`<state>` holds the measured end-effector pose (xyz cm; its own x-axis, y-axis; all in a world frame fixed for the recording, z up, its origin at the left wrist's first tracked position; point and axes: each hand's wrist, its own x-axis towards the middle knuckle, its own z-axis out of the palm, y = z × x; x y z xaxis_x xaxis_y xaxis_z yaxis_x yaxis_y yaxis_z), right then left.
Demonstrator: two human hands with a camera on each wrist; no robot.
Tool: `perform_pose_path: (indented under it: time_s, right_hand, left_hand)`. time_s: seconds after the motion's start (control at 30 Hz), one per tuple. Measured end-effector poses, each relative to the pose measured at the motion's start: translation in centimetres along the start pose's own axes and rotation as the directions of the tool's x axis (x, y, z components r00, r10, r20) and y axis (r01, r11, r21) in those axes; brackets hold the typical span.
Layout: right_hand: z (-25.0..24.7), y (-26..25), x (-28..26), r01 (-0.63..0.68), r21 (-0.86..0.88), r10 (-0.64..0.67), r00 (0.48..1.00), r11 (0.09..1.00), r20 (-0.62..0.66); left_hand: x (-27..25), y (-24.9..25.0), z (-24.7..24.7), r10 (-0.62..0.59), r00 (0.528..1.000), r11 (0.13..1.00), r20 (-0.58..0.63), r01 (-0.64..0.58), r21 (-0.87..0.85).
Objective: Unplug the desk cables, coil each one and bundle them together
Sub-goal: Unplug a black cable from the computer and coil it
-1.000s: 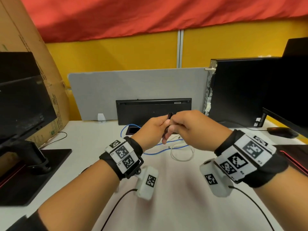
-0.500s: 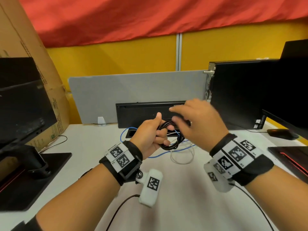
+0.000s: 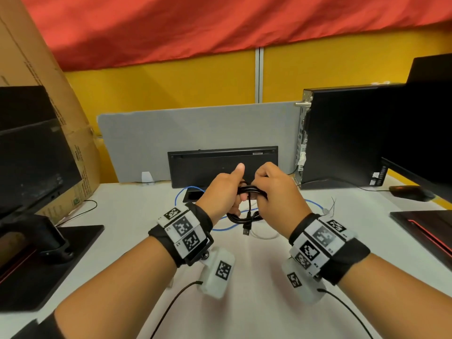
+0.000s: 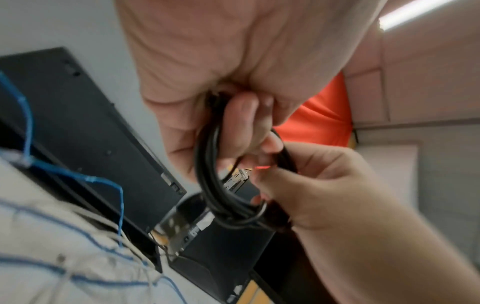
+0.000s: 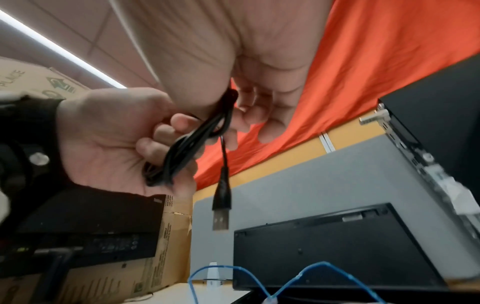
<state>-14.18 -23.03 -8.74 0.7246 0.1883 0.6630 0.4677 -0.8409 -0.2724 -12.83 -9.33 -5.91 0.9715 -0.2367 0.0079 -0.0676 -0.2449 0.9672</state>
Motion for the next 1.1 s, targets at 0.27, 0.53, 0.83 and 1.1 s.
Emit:
perform_pose_path:
  time_s: [0.27,0.53,0.83,1.1]
  right_hand:
    - [-0.7,-0.2,0.0,0.054,0.163,-0.042,0.996,0.985,-0.077]
    - [-0.2,-0.1,-0.8,0.410,-0.172,-0.442,0.862,0.896,-0.248]
    - [0.9,-1.4,0.9,-0.229,0.555,0.360,0.923,0.800,-0.138]
    - [-0.2,-1.1,0.9,-0.126,0.332,0.233,0.923,0.935,-0.306]
  left_hand:
    - [0.0,-0.3,-0.7,-0.008,0.999,0.992,0.033,0.012,-0.123]
    - [0.2,-0.9,-1.7,0.016,0.996,0.988,0.091,-0.002,-0.152]
    - [-0.2,-0.6,-2.1,0.049,0.995,0.994,0.082,-0.041,-0.103]
    - [0.2,-1.8,-1.4,0.095,0.994,0.995,-0.062,-0.093,0.031]
